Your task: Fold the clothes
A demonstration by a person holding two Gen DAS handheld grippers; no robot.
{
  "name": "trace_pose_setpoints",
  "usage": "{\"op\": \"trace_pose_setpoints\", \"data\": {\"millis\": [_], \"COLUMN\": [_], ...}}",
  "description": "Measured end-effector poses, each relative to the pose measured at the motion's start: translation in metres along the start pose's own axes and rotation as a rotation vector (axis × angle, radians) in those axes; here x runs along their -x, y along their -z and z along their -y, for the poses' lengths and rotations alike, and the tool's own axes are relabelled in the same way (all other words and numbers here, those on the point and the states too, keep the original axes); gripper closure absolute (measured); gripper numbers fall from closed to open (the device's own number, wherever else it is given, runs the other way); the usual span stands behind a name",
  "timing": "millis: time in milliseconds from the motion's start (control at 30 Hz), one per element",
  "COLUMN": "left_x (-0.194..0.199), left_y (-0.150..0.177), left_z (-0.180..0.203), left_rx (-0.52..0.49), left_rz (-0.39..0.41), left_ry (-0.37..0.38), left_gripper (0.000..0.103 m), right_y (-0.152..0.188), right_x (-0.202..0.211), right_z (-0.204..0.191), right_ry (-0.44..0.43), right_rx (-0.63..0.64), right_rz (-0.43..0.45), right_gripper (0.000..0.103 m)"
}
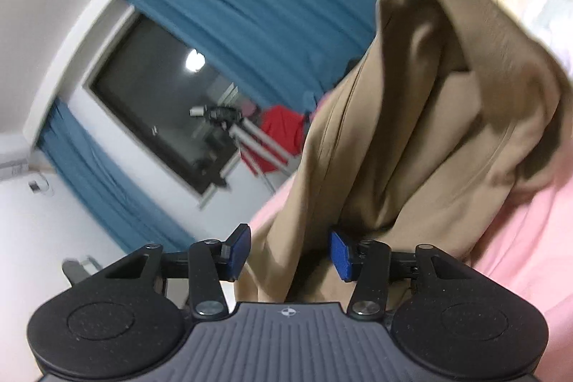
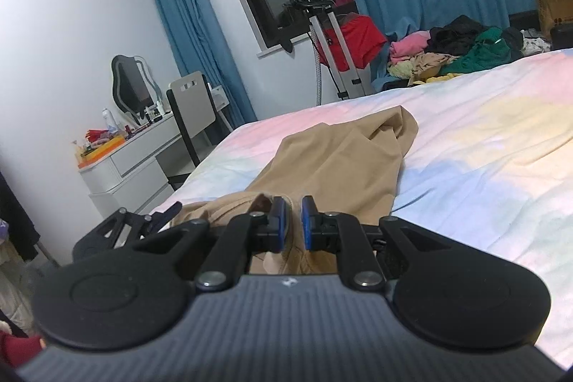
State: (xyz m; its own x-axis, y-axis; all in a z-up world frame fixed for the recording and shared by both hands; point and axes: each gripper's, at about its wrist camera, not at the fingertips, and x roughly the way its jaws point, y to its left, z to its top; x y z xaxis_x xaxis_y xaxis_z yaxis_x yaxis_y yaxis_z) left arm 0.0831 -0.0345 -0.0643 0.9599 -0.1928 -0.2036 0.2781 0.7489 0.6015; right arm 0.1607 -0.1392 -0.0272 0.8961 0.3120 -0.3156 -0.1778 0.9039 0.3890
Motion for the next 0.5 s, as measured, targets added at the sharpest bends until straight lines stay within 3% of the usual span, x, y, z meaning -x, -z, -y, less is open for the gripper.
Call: {"op": "trace_pose_setpoints", "data": {"millis": [133,300,367,500], "left_x": [-0.003,-0.007,0.012,0.046], "left_y": [-0.003,-0.007,-0.016,-0.024], "left_z": [-0.011,-0.026,-0.051,-0.085], "left_rx": [0.045,0.103,0.225,0.37], "left_rz": [-0.011,-0.024,0.01,0.063], "left_ry": [-0.024,-0.053,0.003,0.129], "left_gripper": [0.1,0.101,0.101,0.101], "right_y": [0.0,0.001,0.001,0.002], "right_x": [-0.003,-0.008,-0.008,-0.007], "right_z": [0.005,0.011,0.011,0.006], "right_ry": [0.035,0.099,0.112,0.106], "right_rx": [-0.001,-0.002,0.002,0.025], "right_rz": [0.001,-0.018,-0.024,-0.031], "right_gripper": [0.09,0.092,0.092,0.092]}}
